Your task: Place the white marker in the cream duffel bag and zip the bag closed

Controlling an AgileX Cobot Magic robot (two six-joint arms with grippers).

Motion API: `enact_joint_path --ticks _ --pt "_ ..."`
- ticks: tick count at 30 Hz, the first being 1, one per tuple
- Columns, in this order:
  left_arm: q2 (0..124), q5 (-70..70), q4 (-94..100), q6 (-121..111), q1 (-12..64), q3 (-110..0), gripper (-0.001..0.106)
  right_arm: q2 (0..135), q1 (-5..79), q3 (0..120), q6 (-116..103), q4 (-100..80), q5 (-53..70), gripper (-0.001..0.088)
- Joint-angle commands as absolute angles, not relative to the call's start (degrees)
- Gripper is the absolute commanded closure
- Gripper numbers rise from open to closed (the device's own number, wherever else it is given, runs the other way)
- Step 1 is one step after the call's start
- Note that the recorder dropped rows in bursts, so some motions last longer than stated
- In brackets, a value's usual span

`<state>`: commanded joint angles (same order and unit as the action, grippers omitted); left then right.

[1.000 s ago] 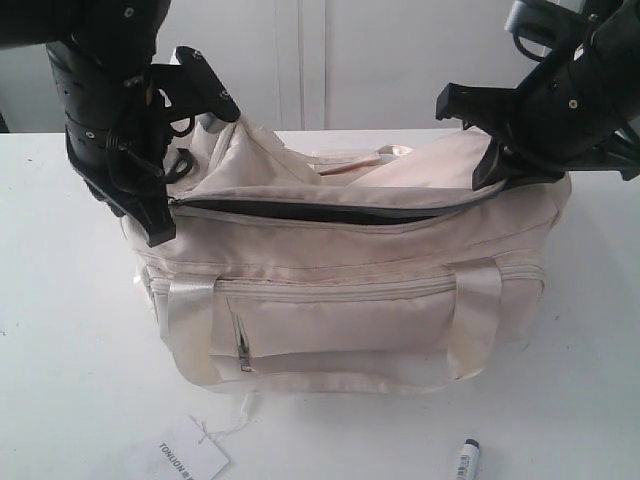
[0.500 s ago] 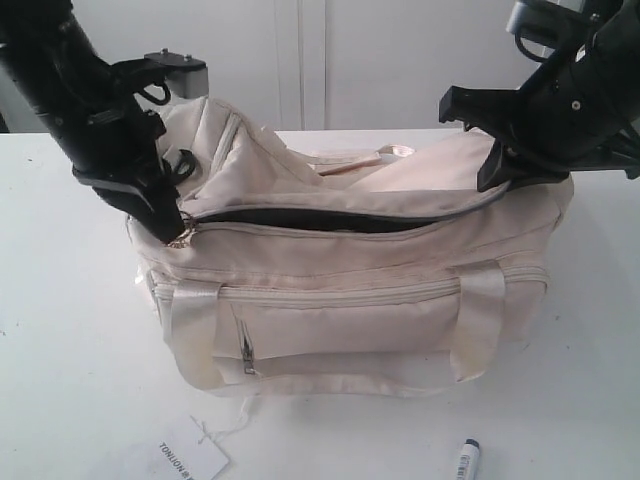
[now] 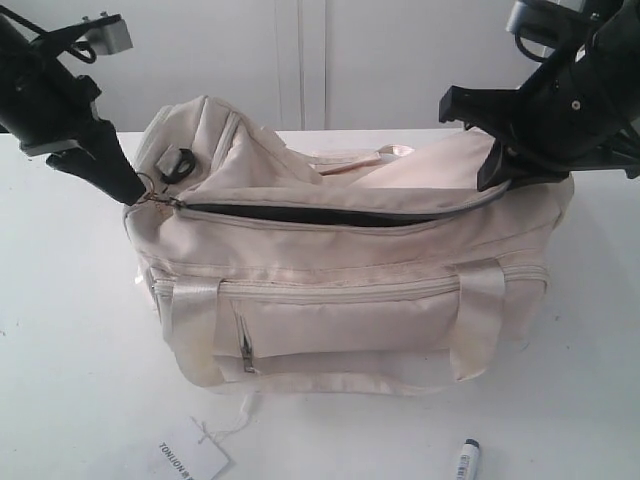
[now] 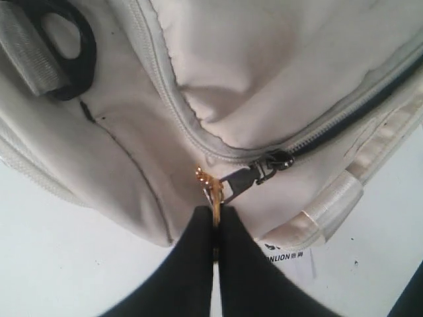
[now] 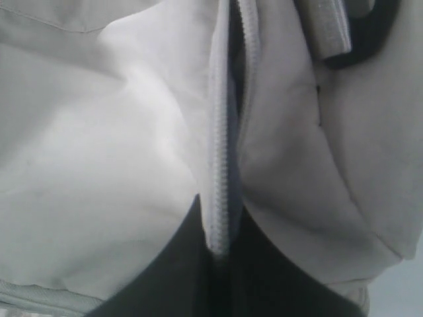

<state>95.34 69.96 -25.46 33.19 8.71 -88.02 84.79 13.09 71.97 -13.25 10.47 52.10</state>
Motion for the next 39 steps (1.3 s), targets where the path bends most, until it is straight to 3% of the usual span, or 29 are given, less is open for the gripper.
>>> enact_joint_path --ticks 31,34,39 --pt "95.34 69.96 -30.72 33.41 8.71 -85.24 0.105 84.79 13.09 71.97 -10.22 10.34 52.18 0.0866" --pt "95.34 69.96 -30.72 33.41 8.71 -85.24 0.105 84.79 13.09 71.97 -10.33 10.34 52.18 0.0803" --pt "95.34 69.96 -30.72 33.41 8.71 -85.24 0.105 84.79 13.09 71.97 -10.45 10.34 52.31 0.0580"
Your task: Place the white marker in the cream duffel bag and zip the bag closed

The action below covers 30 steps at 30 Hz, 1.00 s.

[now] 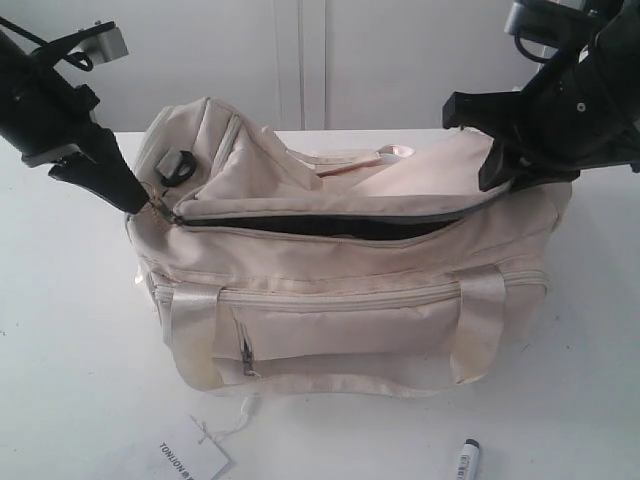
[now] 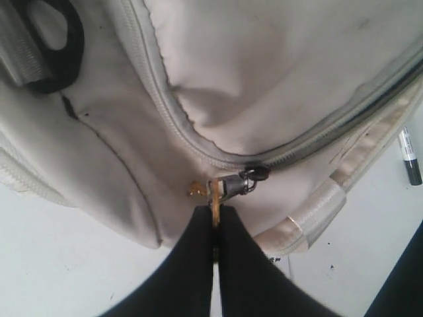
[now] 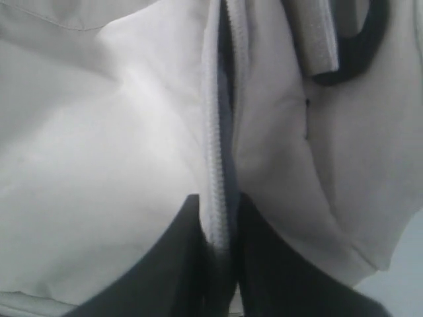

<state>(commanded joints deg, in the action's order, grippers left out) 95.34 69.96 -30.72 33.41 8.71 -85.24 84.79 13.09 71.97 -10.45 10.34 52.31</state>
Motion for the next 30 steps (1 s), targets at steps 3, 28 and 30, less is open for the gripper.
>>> enact_joint_path --ticks 3,28,30 --pt "95.34 69.96 -30.72 33.41 8.71 -85.24 0.105 84.15 13.09 72.62 -10.45 10.34 53.42 0.0513" --pt "95.34 69.96 -30.43 34.67 8.71 -85.24 0.105 79.22 16.23 75.89 23.53 35.71 56.14 0.0508" --pt "95.34 69.96 -30.63 34.66 8.71 -85.24 0.105 80.67 19.16 75.89 29.42 36.61 56.14 0.0508"
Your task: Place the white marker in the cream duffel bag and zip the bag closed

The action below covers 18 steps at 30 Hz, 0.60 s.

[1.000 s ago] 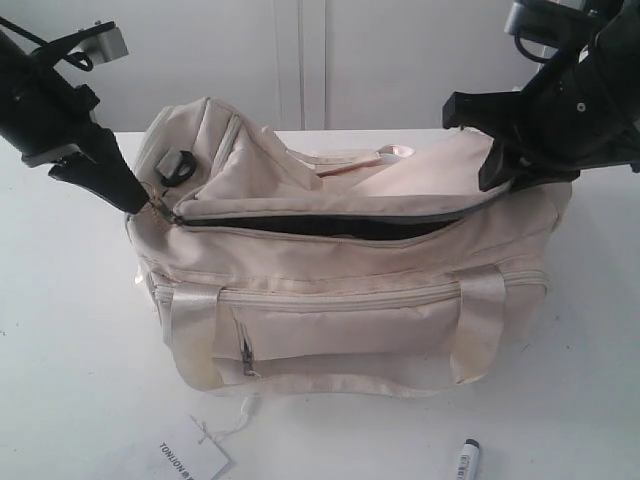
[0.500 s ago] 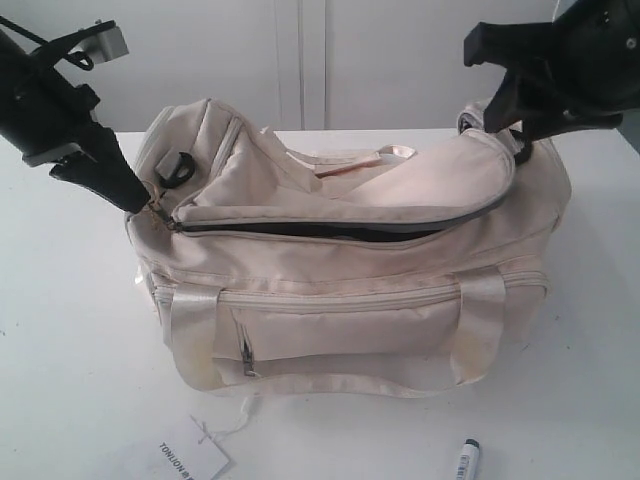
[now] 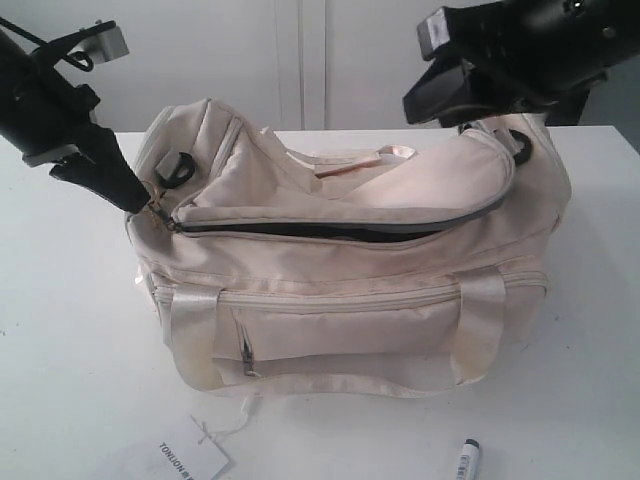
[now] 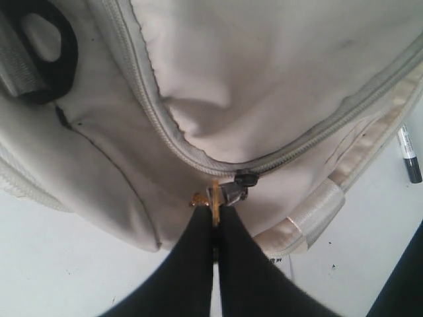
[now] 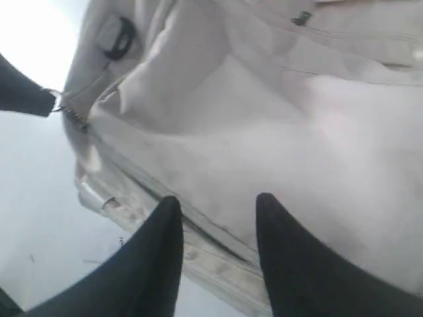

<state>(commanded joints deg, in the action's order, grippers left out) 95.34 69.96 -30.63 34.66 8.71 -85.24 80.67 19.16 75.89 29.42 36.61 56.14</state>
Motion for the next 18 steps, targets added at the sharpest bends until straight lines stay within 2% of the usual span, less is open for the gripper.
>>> enact_joint_path --ticks 9,14,18 --pt "95.34 69.96 -30.76 34.66 8.71 -85.24 0.105 87.49 29.30 75.89 59.47 36.47 52.39 0.0497" --pt "95.34 69.96 -30.87 34.66 8.71 -85.24 0.105 90.47 33.59 75.89 67.27 36.23 45.05 0.0410" --pt "95.34 69.96 -30.85 34.66 8.71 -85.24 0.105 93.16 35.54 75.89 67.72 33.85 41.86 0.0407"
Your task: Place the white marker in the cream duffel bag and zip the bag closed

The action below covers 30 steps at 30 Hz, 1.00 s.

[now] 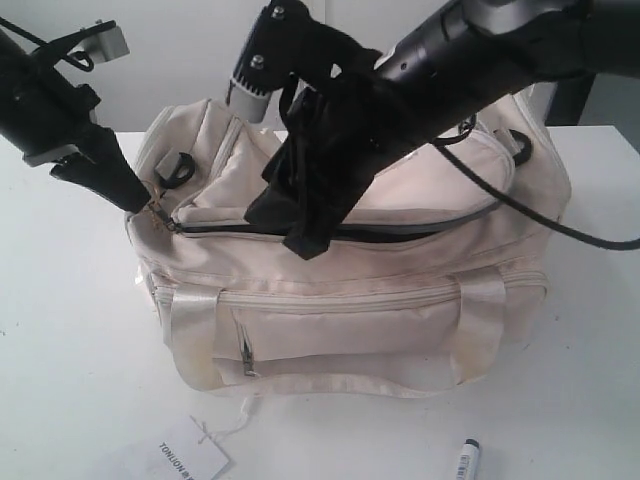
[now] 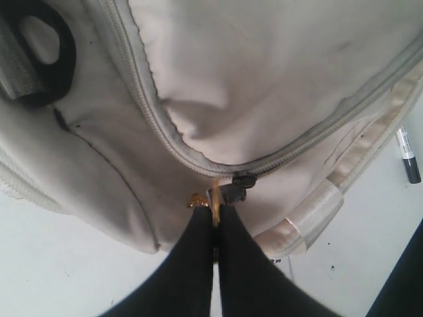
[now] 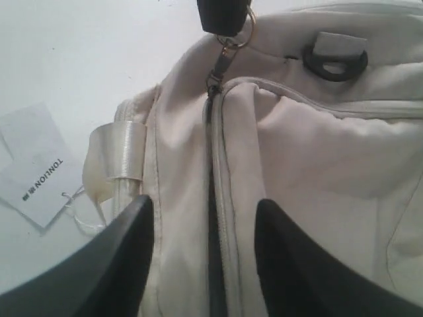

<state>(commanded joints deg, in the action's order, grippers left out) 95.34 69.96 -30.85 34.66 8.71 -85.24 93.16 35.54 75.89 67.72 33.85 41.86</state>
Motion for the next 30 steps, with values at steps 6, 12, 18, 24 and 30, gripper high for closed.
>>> enact_joint_path --ticks 6,12,18,24,30 --pt "95.34 69.96 -31.22 34.66 8.71 -85.24 0.105 96.51 35.56 75.89 67.72 33.85 40.91 0.0407" --pt "95.34 69.96 -31.22 34.66 8.71 -85.24 0.105 98.74 35.56 75.89 67.72 33.85 41.12 0.0407" --pt "95.34 69.96 -31.21 34.66 8.71 -85.24 0.105 99.76 35.56 75.89 67.47 33.81 41.12 0.0451" --pt "95.34 69.96 -31.21 34.66 8.71 -85.24 0.105 99.76 35.56 75.89 67.22 33.81 41.12 0.0728" --pt "95.34 69.96 -29.74 34.66 8.71 -85.24 0.105 99.26 35.56 75.89 67.22 33.81 41.12 0.0868"
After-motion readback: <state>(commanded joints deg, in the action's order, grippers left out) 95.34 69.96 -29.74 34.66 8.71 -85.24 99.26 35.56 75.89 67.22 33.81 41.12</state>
